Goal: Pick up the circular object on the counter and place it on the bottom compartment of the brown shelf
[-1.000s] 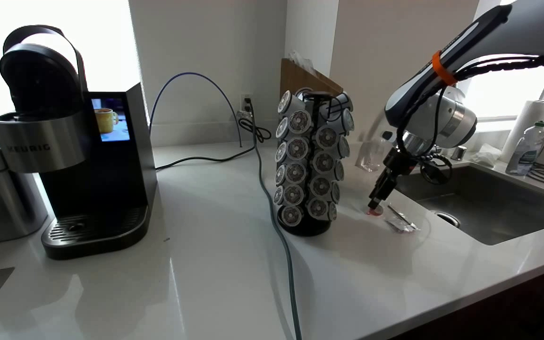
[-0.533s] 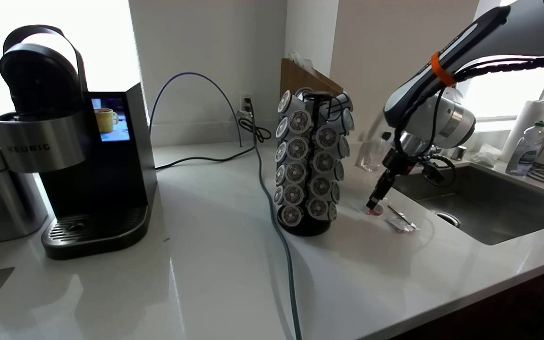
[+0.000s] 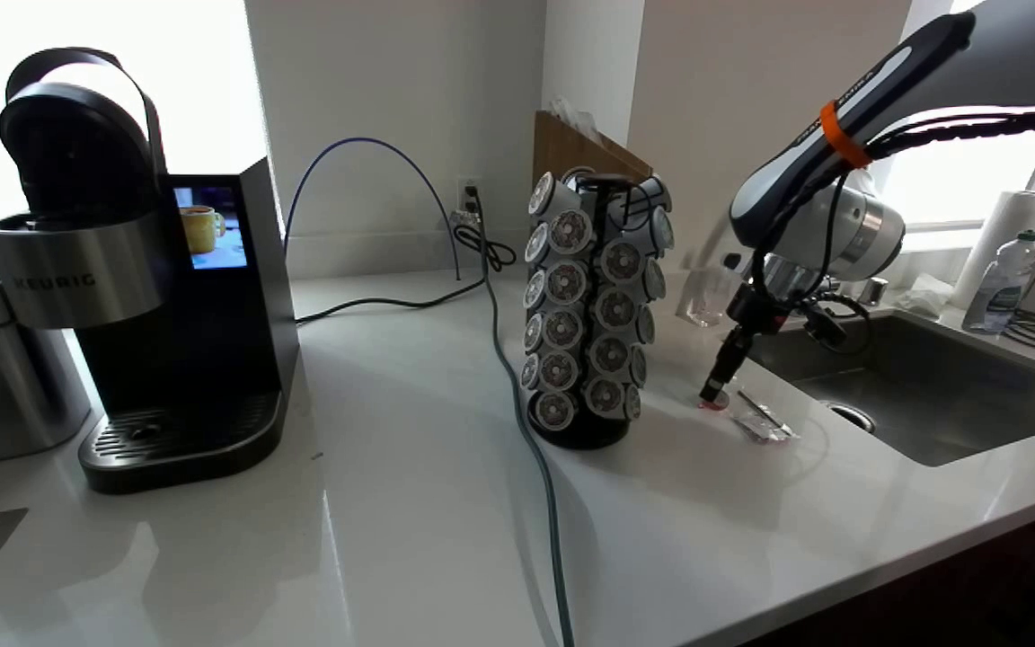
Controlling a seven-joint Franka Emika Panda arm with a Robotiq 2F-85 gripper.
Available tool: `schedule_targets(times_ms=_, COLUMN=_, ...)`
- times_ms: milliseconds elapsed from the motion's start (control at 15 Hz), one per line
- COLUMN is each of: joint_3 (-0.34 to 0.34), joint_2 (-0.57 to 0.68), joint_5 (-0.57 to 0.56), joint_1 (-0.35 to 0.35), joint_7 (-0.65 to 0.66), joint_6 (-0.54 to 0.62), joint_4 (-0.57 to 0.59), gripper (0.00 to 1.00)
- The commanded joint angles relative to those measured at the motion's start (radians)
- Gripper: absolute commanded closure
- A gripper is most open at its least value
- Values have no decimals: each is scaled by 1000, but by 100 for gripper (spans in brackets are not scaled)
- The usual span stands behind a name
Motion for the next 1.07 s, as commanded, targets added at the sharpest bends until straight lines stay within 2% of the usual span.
schedule_targets(times_ms=0, joint_3=9, joint_2=-22, joint_5=-59, joint_1=-17, joint_7=46, joint_6=-50, joint_4=-12, gripper=32)
schedule_targets(times_ms=467, joint_3=7, joint_2=-45, joint_5=-86, joint_1=-18, joint_7=59, joint_6=-89, joint_4=-18, gripper=49)
schedule_targets(times_ms=533, joint_3=6, joint_2=-48, joint_5=-86, joint_1=-18, joint_7=58, joint_6=-90, joint_4=-18, gripper=55)
schedule_targets(times_ms=600, joint_3=4, joint_2=-50, joint_5=-87, joint_1=-17, joint_7=60, joint_6=-90, joint_4=-19, gripper=54)
schedule_targets(times_ms=733, joint_3=4, joint_2=-54, joint_5=-86, joint_1=-17, joint_7=60, joint_6=-91, joint_4=-20, gripper=60)
schedule_targets(times_ms=800, joint_3=3, joint_2=-55, joint_5=-87, joint_1=-17, joint_7=61, joint_6=-92, joint_4=-21, gripper=58)
schedule_targets(times_ms=1000, joint_3=3, joint_2=-55, joint_5=-87, joint_1=-18, joint_7=62, joint_6=-93, joint_4=-22, gripper=63)
